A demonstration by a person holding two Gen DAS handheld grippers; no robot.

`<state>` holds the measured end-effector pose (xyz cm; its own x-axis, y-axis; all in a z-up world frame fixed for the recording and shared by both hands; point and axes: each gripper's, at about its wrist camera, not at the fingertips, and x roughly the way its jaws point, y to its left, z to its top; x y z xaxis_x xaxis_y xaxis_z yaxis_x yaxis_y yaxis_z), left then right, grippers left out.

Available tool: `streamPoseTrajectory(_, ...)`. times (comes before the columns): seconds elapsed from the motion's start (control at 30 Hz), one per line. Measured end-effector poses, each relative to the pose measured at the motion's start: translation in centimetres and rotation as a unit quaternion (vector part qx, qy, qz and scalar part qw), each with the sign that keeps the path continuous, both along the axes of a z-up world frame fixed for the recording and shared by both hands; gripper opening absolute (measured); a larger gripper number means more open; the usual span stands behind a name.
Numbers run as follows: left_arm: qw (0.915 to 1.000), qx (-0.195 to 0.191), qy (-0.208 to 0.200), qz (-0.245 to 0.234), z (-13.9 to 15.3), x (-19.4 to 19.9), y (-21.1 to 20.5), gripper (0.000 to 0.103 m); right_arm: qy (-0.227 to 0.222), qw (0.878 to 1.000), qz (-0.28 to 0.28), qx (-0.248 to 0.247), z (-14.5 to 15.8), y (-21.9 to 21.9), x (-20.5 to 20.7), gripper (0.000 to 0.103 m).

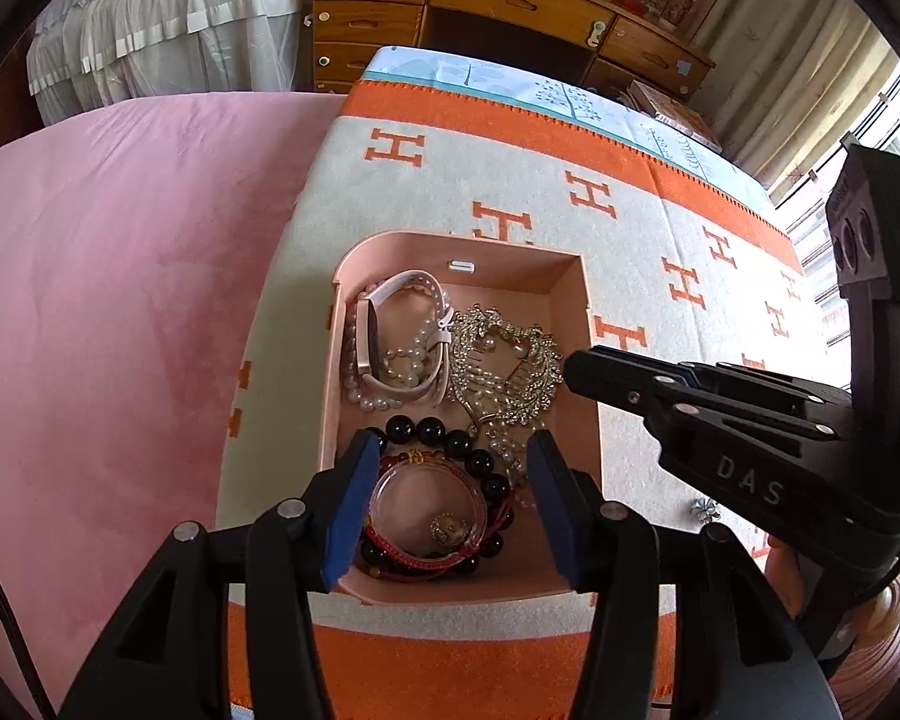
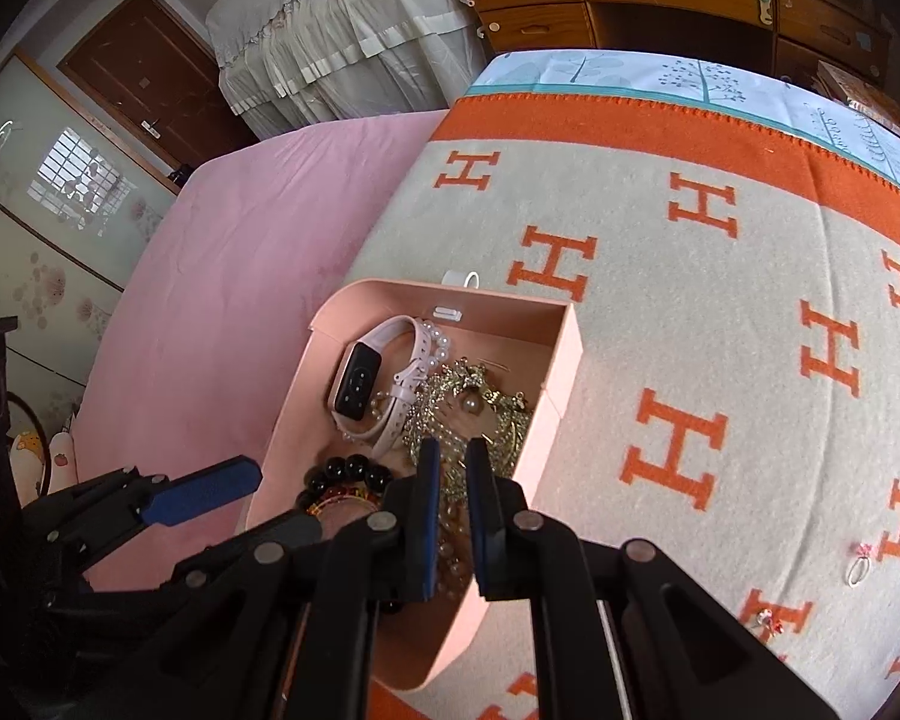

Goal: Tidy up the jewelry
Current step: 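Move both grippers back toward the blue flower earrings on the blanket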

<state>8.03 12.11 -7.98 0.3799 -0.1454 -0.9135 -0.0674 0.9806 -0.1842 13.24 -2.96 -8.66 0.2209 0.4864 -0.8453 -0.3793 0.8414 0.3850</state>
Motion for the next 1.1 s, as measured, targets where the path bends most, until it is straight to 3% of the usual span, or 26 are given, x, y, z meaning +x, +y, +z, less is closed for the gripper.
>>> streamPoseTrajectory(0.3,0.9996,0.015,-0.016,-0.015,1.7,-1.1,-2.7,0.066,-0.021,0.999,-0.019,0.019,2.5,-4.4,-2.5,0.009)
streamPoseTrajectory(0.5,0.9978,0.027,-0.049,-0.037,4.4,-2.3,-5.5,0.076,-0.043,0.998,-0.036,0.022,4.3,-8.7,-4.7,0.009)
streamPoseTrajectory(0.77,0.9927,0.039,-0.077,-0.084,6.8,-2.9,-10.9,0.078,-0.079,0.993,-0.089,0.023,6.2,-15.8,-6.7,0.009)
streamPoseTrajectory(0.97,0.9883,0.052,-0.089,-0.113,6.3,-3.1,-14.9,0.078,-0.097,0.988,-0.12,0.012,5.9,-19.6,-7.5,0.009)
streamPoseTrajectory(1.1,0.9856,0.056,-0.091,-0.131,3.7,-3.8,-17.1,0.078,-0.097,0.987,-0.128,0.009,4.4,-20.9,-7.7,0.009)
